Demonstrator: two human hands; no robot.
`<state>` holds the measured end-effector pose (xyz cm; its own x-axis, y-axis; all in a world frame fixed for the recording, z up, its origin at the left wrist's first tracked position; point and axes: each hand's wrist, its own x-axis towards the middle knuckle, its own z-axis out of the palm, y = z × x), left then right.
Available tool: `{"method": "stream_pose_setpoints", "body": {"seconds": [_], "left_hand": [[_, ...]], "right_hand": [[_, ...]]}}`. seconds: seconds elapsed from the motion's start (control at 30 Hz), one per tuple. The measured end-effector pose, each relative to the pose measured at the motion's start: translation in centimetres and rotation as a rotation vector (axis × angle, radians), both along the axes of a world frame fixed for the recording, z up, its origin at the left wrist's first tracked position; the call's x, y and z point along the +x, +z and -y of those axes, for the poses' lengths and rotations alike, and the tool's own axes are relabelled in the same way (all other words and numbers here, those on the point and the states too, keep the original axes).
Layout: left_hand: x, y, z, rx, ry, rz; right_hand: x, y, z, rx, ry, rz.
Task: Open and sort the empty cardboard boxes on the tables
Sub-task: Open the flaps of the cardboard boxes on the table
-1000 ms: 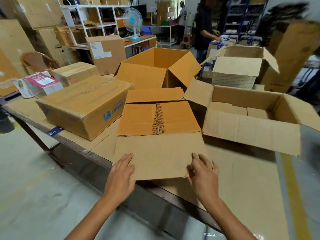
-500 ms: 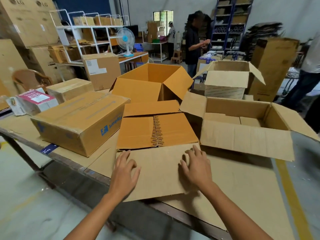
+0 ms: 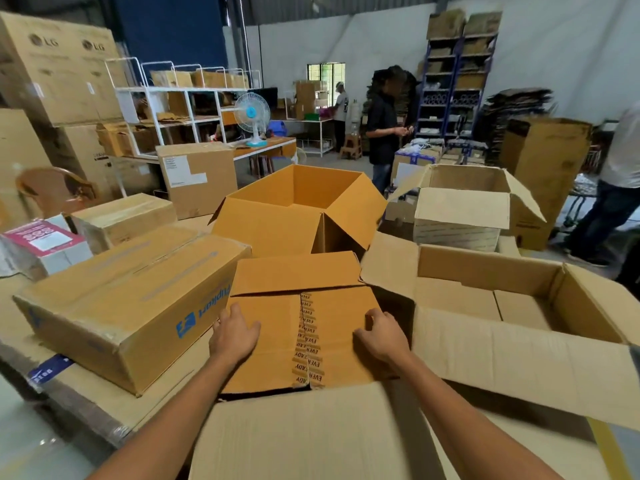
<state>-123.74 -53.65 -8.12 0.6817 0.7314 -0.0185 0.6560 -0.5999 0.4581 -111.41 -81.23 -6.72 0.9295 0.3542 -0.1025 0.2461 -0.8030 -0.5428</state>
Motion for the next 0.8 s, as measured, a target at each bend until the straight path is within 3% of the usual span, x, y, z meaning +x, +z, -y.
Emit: {"method": "stream_pose_setpoints", "body": {"seconds": [0.27, 0.8], "left_hand": [[-0.2, -0.6, -0.5, 0.055, -0.019, -0.021], [-13.2, -0.5, 0.7, 0.083, -0.222, -0.115]], "right_hand": [[-0.6, 0.1, -1.5, -0.005, -0.098, -0.025], [-15.1, -0.4, 1.1, 0.042, -0.357, -0.068]]}}
